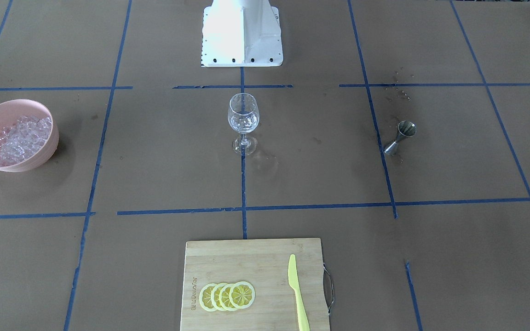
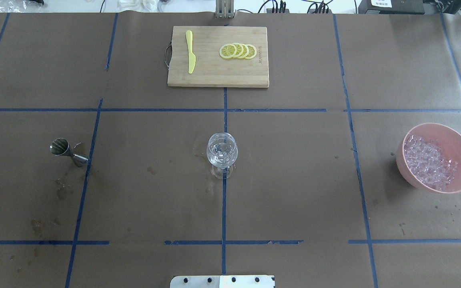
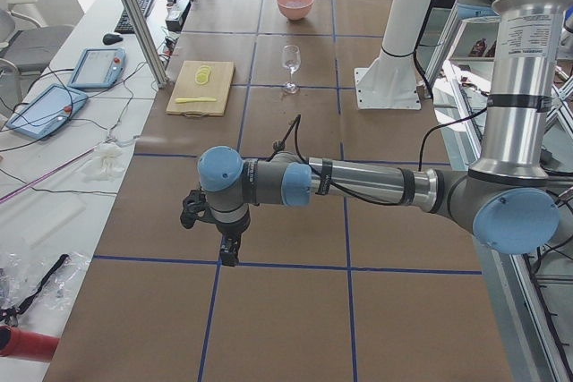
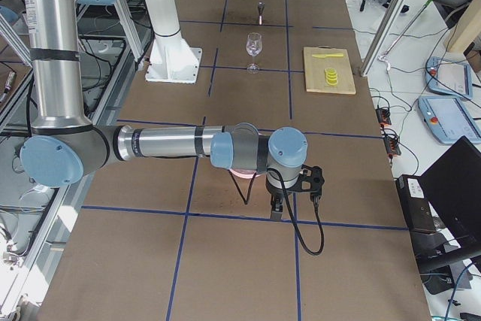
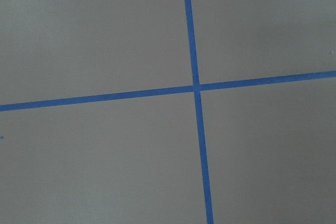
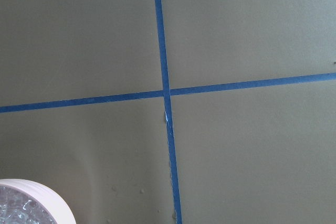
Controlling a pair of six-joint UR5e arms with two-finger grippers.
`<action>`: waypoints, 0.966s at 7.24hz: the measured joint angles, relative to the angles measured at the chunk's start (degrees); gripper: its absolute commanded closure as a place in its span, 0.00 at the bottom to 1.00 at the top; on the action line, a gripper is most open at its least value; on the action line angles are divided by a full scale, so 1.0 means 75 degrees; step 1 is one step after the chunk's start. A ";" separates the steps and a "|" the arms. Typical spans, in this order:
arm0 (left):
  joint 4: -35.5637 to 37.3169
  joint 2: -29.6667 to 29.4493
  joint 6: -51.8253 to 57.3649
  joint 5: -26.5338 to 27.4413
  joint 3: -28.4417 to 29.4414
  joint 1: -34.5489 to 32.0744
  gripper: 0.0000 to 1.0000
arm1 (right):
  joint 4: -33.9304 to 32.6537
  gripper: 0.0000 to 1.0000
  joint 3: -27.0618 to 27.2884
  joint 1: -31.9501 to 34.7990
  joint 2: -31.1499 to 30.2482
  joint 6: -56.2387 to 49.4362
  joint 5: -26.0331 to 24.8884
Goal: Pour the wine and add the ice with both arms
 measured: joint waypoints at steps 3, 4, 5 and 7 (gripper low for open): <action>0.0034 -0.0017 -0.0022 -0.0014 0.0004 0.0002 0.00 | 0.0000 0.00 0.0000 -0.0025 0.0005 -0.0043 -0.0012; 0.0060 -0.0014 -0.0029 -0.0063 0.0015 0.0002 0.00 | 0.0000 0.00 -0.0001 -0.0028 0.0005 -0.0064 -0.0022; 0.0095 -0.0005 -0.0092 -0.0191 0.0019 0.0002 0.00 | 0.0000 0.00 0.0000 -0.0028 0.0005 -0.0073 -0.0059; 0.0138 0.0002 -0.0551 -0.0408 0.0002 0.0002 0.00 | 0.0000 0.00 -0.0008 -0.0029 0.0005 -0.0078 -0.0147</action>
